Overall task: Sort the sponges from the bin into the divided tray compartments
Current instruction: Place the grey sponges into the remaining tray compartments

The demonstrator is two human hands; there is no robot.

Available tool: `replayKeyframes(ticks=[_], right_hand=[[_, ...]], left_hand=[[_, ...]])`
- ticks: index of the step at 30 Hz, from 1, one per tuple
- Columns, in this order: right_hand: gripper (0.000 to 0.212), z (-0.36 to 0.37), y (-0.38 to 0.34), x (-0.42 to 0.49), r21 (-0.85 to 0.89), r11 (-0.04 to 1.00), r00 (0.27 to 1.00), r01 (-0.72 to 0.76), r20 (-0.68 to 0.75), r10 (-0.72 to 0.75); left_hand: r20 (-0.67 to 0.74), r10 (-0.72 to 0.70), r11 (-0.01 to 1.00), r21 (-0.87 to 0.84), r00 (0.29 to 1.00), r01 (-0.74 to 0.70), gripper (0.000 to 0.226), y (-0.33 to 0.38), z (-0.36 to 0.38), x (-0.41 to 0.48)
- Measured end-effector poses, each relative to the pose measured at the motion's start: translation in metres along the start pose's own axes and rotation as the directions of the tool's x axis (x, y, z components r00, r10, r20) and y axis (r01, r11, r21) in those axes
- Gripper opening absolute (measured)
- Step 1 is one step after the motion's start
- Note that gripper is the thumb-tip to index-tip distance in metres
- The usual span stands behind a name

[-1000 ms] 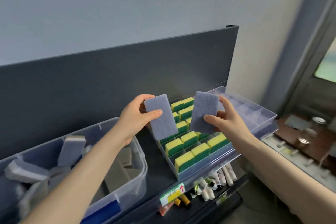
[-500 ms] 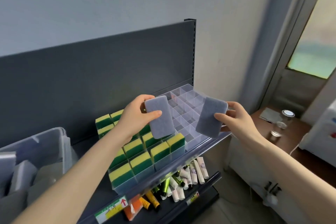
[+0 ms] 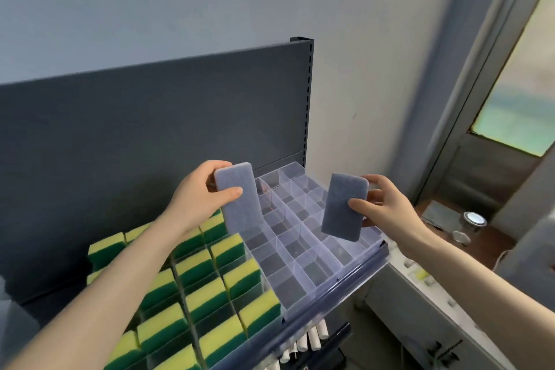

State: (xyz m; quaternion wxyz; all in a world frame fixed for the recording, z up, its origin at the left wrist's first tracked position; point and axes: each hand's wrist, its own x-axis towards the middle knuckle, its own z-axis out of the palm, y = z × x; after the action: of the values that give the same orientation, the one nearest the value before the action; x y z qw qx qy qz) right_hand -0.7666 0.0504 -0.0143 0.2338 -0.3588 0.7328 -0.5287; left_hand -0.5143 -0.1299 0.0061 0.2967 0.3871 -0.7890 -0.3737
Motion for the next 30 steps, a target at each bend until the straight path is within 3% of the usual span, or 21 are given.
replayKeyframes(ticks=[6, 16, 22, 30], right_hand=[[0.041, 0.002, 0.002, 0.049, -0.016, 1.0, 0.999, 0.013, 0.037, -0.012], [0.032, 0.056, -0.002, 0.127, -0.032, 0.996, 0.97, 0.081, 0.233, -0.071], [0.028, 0.092, -0.016, 0.175, -0.056, 0.97, 0.901, 0.238, 0.386, -0.199], [0.033, 0.128, -0.005, 0.211, -0.049, 0.926, 0.795, 0.374, 0.531, -0.294]], left_hand=[[-0.038, -0.026, 1.0, -0.001, 0.999, 0.026, 0.041, -0.013, 0.008, 0.049], [-0.191, -0.098, 0.991, 0.067, 0.977, 0.113, 0.033, -0.033, 0.002, 0.074], [-0.316, -0.143, 0.974, 0.124, 0.938, 0.19, 0.033, -0.032, 0.004, 0.076], [-0.305, -0.193, 0.92, 0.275, 0.933, 0.281, 0.038, -0.038, 0.022, 0.087]])
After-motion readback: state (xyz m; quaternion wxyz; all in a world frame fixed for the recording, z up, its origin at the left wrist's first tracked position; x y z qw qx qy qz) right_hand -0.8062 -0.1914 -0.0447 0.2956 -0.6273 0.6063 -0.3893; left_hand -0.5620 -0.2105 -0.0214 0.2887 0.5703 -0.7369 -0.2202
